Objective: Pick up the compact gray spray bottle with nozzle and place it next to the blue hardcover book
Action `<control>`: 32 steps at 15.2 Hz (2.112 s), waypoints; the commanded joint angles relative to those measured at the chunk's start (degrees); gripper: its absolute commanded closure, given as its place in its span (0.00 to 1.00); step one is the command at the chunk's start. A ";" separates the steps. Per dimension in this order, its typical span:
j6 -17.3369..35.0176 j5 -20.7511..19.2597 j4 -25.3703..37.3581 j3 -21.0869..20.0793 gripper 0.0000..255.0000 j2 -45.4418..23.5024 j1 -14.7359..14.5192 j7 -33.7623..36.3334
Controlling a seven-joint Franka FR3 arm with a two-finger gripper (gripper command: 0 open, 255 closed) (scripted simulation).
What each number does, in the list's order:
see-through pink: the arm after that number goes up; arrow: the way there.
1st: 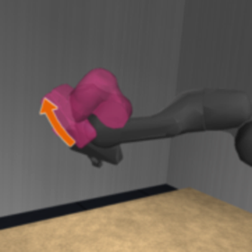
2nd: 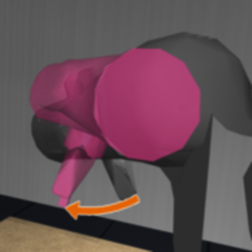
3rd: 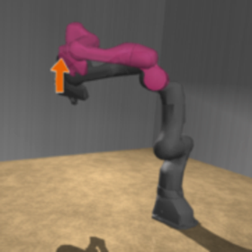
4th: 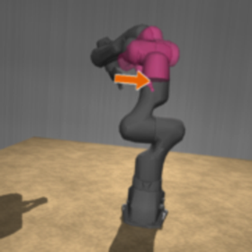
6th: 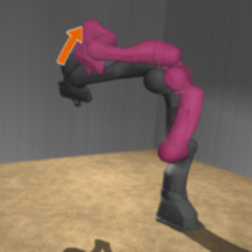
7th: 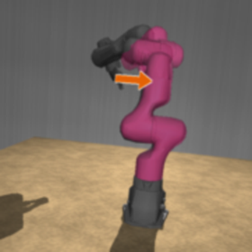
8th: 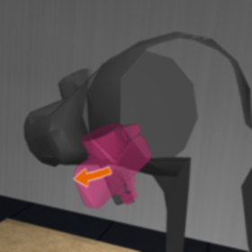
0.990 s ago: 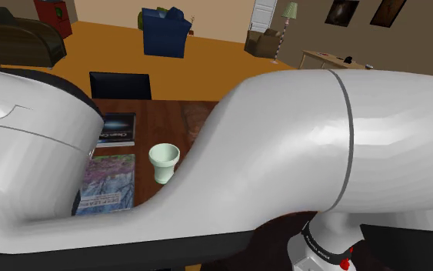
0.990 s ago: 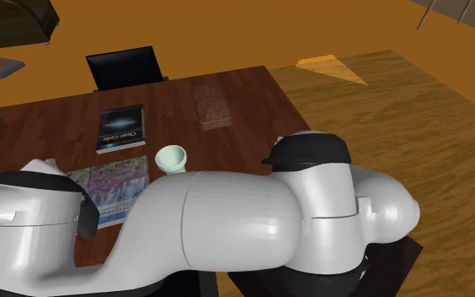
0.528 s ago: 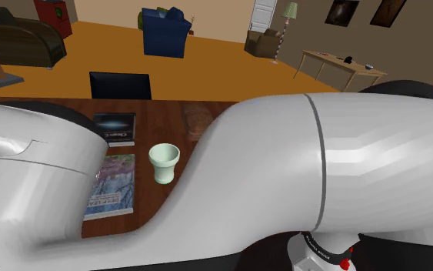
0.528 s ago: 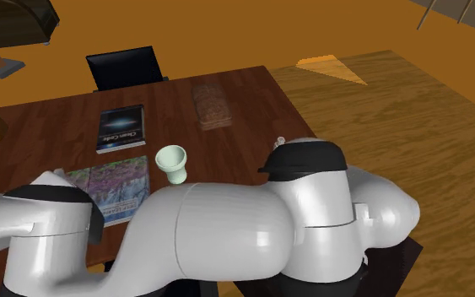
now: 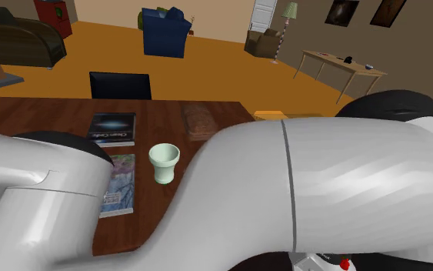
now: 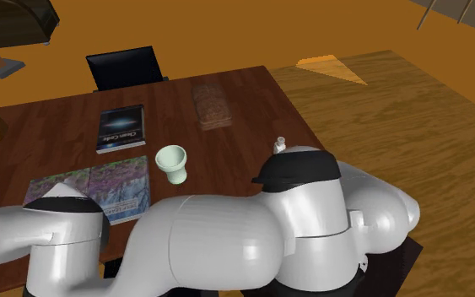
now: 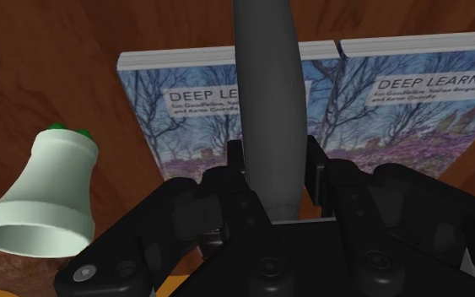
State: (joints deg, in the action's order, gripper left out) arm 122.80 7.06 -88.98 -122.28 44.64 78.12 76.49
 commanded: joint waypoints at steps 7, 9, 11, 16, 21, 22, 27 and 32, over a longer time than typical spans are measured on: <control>4.20 1.46 -1.85 -2.01 1.00 2.85 1.03 0.91; 5.18 1.83 -2.21 -2.52 1.00 3.59 1.29 1.14; 5.56 1.97 -2.34 -2.73 1.00 3.88 1.40 1.23; 5.56 1.97 -2.33 -2.73 1.00 3.89 1.40 1.23; 5.55 1.97 -2.33 -2.73 0.00 3.89 1.41 1.23; 5.55 1.97 -2.33 -2.73 0.00 3.89 1.41 1.23; 0.48 0.18 -1.14 -0.37 0.00 0.71 -2.19 2.26; 0.48 0.18 -1.14 -0.37 0.00 0.70 -2.19 2.26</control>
State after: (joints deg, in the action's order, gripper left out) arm 123.32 7.26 -90.10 -122.69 45.38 75.98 78.75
